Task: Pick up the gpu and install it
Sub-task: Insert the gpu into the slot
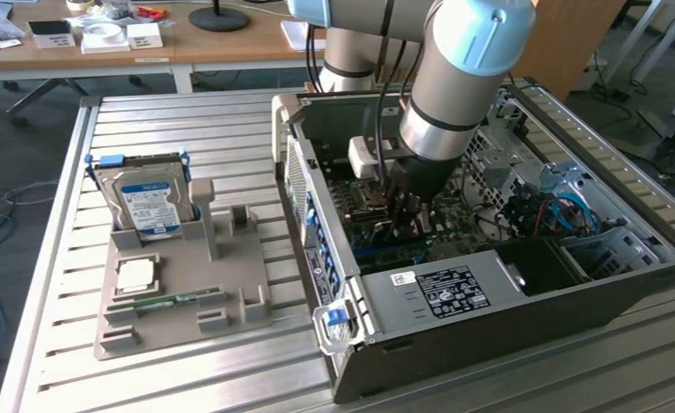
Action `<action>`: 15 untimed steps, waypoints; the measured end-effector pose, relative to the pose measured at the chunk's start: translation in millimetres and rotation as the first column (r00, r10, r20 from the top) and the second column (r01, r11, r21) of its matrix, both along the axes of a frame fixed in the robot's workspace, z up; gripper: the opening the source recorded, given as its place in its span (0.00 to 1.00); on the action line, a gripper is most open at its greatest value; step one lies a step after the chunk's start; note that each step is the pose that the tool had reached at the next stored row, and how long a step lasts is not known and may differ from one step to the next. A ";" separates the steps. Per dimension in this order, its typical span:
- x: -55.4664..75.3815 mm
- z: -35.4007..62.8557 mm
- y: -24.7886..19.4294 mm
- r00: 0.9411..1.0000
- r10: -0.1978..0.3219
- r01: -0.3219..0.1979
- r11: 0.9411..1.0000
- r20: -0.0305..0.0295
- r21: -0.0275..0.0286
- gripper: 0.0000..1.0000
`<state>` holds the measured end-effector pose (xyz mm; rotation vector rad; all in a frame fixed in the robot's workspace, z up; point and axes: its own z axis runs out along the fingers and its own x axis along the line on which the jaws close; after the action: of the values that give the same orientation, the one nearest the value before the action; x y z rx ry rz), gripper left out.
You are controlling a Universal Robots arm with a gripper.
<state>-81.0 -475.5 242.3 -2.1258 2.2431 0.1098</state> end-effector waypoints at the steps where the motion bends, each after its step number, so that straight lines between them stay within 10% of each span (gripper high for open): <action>1: -0.1 -0.4 0.0 1.000 0.000 0.000 1.000 0.000 0.001 0.27; 15: -1.4 -3.7 0.0 1.000 0.000 0.000 1.000 0.000 0.001 0.27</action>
<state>-82.5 -475.5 238.6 -2.1257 2.2428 0.1105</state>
